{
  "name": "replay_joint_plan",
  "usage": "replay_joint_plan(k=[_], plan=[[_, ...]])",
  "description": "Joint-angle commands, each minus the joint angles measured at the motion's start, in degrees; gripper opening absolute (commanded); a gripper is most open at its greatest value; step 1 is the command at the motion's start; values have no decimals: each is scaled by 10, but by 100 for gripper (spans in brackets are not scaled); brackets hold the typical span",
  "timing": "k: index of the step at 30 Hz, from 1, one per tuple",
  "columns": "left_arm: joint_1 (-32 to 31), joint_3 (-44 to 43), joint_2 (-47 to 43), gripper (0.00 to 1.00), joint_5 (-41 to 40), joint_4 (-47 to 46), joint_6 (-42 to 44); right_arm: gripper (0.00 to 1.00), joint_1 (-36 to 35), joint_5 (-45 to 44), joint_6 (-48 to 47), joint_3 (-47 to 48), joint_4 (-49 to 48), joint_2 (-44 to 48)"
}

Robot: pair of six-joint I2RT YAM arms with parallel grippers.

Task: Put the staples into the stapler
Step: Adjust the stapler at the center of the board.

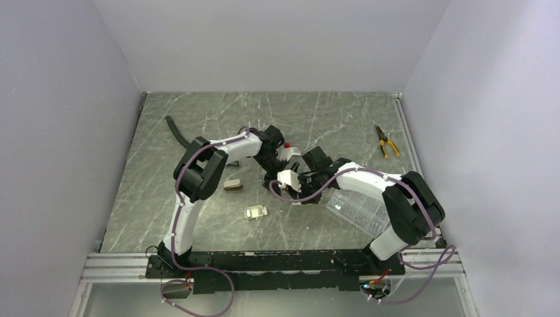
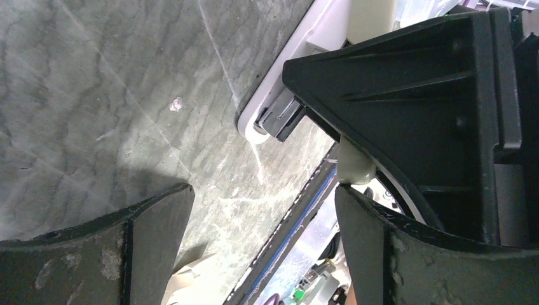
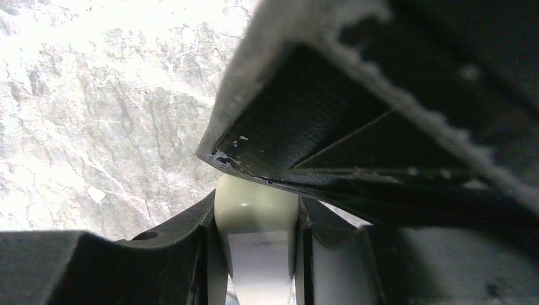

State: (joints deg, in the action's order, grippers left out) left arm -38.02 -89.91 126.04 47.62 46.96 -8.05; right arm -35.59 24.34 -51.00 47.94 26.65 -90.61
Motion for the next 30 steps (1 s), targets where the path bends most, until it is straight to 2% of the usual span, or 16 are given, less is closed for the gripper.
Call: replay_joint_plan(k=[1, 6, 10, 20, 24, 30], plan=[[-75, -2, 23, 95, -94, -51, 65, 3, 14, -66, 30, -8, 32, -42], [-48, -15, -26, 95, -86, -56, 69, 10, 25, -22, 39, 19, 47, -17], [-11, -13, -63, 95, -84, -48, 73, 10, 25, -28, 69, 36, 38, -22], [91, -24, -160, 95, -112, -18, 98, 0, 10, -132, 193, 42, -30, -29], [117, -21, -186, 95, -126, -20, 89, 0, 10, -173, 248, 52, -56, -21], [141, -7, -207, 95, -136, -27, 87, 0, 15, -217, 283, 63, -68, -52]])
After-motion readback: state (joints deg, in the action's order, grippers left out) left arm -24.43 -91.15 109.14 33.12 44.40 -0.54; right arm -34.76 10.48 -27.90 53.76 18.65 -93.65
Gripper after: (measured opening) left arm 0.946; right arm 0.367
